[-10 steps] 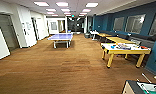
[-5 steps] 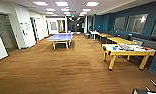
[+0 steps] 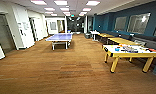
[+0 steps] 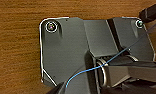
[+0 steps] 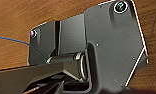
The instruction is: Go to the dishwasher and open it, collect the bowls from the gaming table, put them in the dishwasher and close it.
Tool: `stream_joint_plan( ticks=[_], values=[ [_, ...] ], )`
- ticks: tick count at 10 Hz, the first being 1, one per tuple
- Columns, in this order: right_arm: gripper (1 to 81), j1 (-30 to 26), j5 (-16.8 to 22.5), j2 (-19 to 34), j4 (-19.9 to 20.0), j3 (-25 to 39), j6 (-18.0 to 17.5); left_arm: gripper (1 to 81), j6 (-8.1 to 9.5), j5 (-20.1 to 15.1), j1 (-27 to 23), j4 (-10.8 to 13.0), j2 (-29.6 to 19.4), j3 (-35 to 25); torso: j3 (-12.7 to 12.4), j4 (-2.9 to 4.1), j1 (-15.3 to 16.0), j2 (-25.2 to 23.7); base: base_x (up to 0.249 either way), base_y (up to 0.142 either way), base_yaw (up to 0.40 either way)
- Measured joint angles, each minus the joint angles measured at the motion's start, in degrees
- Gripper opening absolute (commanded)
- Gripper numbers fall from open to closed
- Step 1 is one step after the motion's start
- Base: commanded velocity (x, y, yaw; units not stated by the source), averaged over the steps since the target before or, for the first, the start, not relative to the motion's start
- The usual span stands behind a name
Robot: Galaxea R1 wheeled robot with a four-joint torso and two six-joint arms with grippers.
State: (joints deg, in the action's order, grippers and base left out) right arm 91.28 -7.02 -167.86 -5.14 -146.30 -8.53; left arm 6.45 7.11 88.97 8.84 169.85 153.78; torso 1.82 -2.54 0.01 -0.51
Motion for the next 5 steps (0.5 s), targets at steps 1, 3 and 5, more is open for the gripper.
stream_joint_plan(
  ticks=[1,3,5],
  values=[
    [81.1,0.0,0.0,0.0,0.0,0.0,0.0,81.1,-0.01,0.1,0.0,0.0,0.0,0.0,0.0,0.0,0.0,0.0,0.279,0.0,0.0],
    [81.1,0.0,0.0,0.0,0.0,-0.1,0.0,81.1,-0.01,0.0,0.0,0.0,0.1,0.0,0.0,0.0,0.0,0.0,0.279,0.0,0.0],
    [81.1,0.0,0.0,-0.1,0.0,-0.1,0.0,81.1,-0.01,0.0,0.0,0.0,0.3,0.0,0.0,0.0,0.0,0.0,0.279,0.0,0.0]
  ],
)
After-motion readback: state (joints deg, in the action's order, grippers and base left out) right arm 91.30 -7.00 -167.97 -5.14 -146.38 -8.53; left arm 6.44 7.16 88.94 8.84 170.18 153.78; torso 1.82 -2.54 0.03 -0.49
